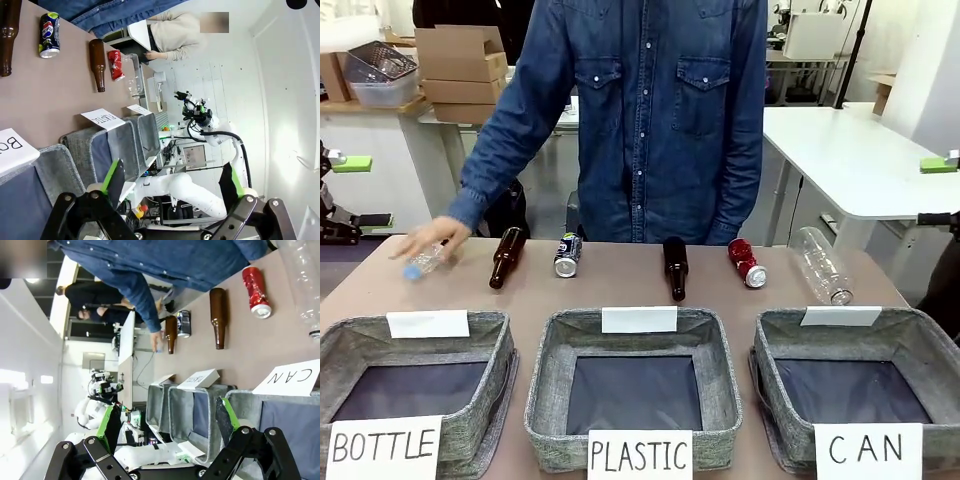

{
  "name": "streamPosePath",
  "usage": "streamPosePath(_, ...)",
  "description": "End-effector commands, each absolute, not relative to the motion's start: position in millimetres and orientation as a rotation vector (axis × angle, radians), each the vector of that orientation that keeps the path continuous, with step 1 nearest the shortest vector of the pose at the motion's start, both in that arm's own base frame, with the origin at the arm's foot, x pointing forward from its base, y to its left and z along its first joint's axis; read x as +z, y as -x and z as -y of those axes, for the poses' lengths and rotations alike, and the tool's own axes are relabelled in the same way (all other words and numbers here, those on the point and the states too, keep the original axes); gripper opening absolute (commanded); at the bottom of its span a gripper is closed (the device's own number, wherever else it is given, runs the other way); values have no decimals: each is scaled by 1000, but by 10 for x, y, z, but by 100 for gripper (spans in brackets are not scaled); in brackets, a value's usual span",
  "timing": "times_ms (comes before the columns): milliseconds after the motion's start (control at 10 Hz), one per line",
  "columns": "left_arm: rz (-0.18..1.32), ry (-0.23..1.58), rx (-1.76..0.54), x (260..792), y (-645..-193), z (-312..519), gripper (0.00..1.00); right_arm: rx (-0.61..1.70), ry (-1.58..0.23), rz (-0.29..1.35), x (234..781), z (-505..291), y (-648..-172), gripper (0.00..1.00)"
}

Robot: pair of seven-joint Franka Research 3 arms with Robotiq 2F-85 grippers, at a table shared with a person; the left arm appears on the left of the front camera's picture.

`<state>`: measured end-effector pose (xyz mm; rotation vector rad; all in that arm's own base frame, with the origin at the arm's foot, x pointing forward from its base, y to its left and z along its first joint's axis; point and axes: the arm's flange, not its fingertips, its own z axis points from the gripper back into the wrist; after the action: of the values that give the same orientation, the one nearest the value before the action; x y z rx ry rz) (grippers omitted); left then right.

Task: Sort the can waste into the basket.
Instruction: Pick up the can waste from the table and place it in the right Fabric basket.

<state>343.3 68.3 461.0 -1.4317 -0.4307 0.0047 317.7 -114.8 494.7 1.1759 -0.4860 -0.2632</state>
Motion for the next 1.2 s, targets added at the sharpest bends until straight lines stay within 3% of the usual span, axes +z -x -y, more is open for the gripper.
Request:
streamPosePath(0,438,1455,6,4648,-3444,-674,100,-251,-1043,482,5011,882,-3353,100)
streamPosePath(300,438,1455,6,4648,-3444,-674,100,-94,-661,485,4973,17,-3751,100)
streamPosePath(600,438,1455,6,4648,-3444,-674,100,16,-530,488,4608,-586,-4308,100)
streamPosePath(700,438,1455,6,4648,-3444,-674,100,64,-535,414,4484,-735,-4479,100)
streamPosePath(800,438,1455,6,4648,-3444,-674,100,12,-550,501,4702,-571,-3978,100)
streamPosePath(1000,438,1455,6,4648,-3444,-674,100,49,-527,455,4448,-768,-4240,100)
streamPosePath(1100,438,1455,6,4648,-3444,-674,100,97,-375,505,4469,-835,-4170,100)
